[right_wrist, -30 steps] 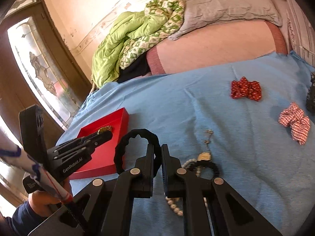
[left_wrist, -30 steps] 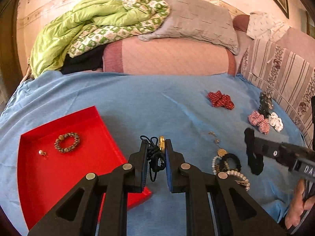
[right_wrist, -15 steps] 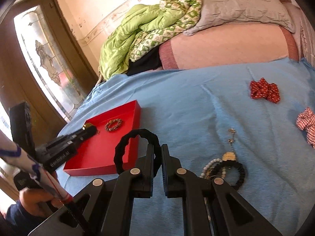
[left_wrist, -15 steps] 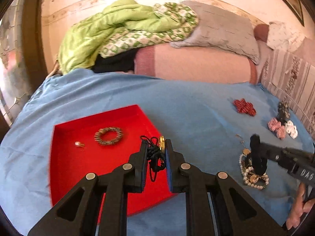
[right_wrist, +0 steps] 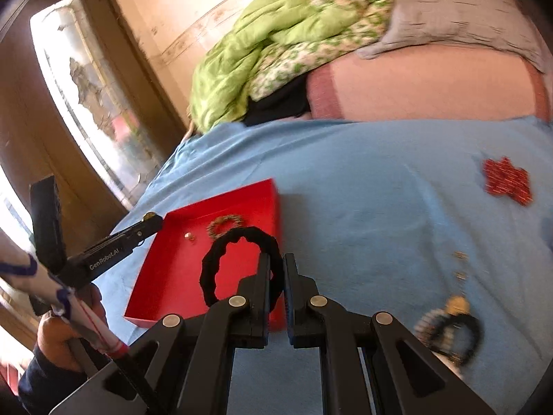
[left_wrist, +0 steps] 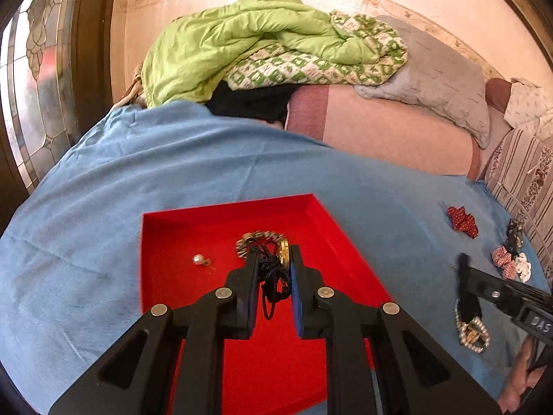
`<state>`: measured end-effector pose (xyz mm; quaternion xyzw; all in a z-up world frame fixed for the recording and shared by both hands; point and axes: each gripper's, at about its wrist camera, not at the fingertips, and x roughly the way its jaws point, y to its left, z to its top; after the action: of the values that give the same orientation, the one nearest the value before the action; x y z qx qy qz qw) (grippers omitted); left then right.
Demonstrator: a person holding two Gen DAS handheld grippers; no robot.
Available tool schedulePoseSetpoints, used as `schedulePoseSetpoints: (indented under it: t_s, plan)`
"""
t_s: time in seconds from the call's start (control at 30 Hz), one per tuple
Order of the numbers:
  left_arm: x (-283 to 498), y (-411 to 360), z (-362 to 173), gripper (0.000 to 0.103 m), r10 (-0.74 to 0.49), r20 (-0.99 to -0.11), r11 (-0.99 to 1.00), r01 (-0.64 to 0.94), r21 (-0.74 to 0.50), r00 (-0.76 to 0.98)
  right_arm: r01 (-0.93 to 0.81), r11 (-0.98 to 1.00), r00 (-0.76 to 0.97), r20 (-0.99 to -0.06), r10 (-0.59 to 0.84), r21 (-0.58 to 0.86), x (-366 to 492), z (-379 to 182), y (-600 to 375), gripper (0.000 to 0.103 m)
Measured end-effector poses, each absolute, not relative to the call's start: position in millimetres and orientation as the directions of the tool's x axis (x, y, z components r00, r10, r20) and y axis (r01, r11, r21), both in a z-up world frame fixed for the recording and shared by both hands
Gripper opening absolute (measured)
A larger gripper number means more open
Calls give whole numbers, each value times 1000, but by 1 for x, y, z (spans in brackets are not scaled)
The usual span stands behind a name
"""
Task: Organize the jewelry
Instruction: 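Lower the tassel pendant and black hair tie into the red tray and release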
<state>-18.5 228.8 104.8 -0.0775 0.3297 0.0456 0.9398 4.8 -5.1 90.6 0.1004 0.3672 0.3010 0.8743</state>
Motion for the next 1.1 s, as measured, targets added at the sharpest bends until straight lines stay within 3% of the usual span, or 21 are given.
schedulePoseSetpoints:
  t_s: [0.4,1.1]
  plan:
    - [-1,265,71,15,18,-703,951,-229,-207,711,-474,817,432,-722,540,328,60,62,101,8]
    - [32,254,45,15,25,-775,951,-255,-177,631,-484,825,419,-750,512,293,82,31,110,9]
